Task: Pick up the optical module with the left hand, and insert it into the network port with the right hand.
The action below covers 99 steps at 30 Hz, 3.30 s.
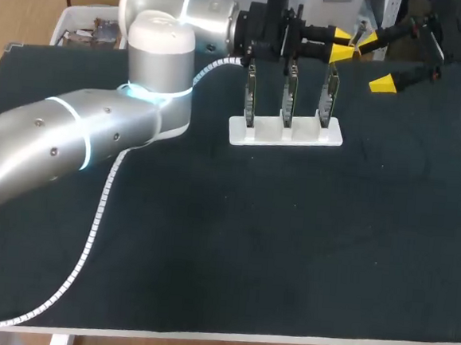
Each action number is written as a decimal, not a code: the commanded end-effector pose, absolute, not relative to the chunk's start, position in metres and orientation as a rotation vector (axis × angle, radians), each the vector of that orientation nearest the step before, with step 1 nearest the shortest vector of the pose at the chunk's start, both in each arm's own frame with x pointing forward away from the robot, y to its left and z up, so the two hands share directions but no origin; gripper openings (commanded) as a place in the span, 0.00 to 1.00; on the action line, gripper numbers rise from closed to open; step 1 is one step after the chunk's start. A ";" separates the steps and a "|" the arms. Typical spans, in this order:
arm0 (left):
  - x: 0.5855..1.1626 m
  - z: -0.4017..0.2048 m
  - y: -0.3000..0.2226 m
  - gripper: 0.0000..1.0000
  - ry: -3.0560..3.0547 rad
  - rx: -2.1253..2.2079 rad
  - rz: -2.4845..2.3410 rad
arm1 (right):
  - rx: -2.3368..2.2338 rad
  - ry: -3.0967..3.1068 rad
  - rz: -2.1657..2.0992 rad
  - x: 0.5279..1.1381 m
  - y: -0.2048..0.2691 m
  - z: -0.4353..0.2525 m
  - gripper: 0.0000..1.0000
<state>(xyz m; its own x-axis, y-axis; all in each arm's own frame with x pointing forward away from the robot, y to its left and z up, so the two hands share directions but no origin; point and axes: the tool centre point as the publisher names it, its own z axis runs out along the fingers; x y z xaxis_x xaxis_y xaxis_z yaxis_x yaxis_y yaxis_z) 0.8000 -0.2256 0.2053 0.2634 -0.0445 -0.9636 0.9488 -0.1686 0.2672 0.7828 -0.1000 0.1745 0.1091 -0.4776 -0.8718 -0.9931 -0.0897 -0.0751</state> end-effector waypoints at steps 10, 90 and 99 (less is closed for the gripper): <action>0.808 0.205 -0.229 0.00 0.888 1.455 -1.156 | -1.668 1.457 0.906 0.783 -0.100 0.175 1.00; 0.808 0.205 -0.229 0.00 0.888 1.455 -1.156 | -1.564 1.108 0.826 0.774 -0.066 0.250 1.00; 0.808 0.205 -0.229 0.00 0.888 1.455 -1.156 | -1.560 1.109 0.834 0.774 -0.066 0.250 1.00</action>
